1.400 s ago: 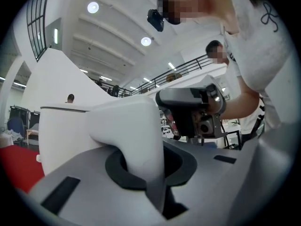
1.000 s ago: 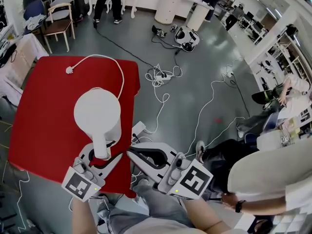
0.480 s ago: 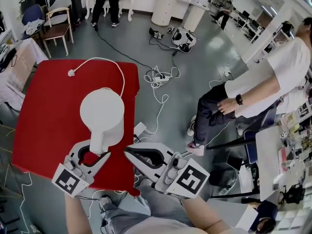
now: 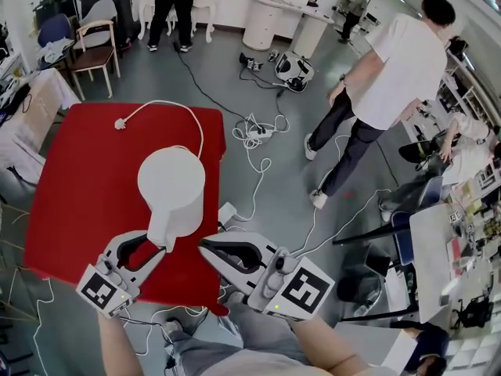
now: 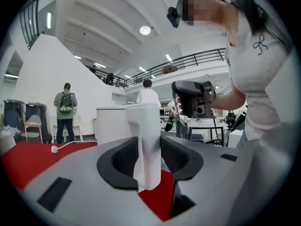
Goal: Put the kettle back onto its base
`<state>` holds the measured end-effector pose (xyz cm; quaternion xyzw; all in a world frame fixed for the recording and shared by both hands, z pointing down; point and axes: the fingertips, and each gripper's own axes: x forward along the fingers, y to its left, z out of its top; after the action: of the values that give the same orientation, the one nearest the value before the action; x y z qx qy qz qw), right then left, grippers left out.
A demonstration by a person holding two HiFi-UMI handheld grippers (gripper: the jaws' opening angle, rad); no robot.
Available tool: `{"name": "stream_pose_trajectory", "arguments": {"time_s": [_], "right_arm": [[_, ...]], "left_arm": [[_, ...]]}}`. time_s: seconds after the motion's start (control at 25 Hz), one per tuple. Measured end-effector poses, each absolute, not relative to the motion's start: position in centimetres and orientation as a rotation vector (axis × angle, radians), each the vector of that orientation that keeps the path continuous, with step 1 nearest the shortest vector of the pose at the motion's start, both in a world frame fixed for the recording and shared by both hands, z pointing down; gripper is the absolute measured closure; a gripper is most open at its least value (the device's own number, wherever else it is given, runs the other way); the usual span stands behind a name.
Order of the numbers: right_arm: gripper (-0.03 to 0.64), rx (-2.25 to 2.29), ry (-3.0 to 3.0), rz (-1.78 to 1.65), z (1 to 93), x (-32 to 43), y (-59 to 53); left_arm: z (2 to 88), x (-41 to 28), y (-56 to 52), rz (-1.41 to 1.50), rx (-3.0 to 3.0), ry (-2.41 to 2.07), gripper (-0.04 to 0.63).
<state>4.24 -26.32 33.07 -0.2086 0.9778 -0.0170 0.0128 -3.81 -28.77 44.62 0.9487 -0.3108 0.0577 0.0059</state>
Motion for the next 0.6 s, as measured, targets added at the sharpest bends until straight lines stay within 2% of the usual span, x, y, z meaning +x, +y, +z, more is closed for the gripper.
{"name": "stream_pose_trajectory", "arguments": {"time_s": [0.2,0.36,0.6], "right_arm": [[0.611,-0.640,3.058,-0.063,33.1,3.2,-25.5],[0.611,-0.620,3.037,-0.027,31.8,1.4,-24.6],[0.609,-0.633,3.001,-0.018,30.4,-2.3,-22.5]], "left_arm": [[42.3,-7.6,-26.8,0.040,2.900,-1.169,0.456],[38.3,-8.8,-24.7,-0.019,2.936,-1.266,0.537],[33.3,-10.0,-21.6,-0.060,2.985,-1.246,0.584]]}}
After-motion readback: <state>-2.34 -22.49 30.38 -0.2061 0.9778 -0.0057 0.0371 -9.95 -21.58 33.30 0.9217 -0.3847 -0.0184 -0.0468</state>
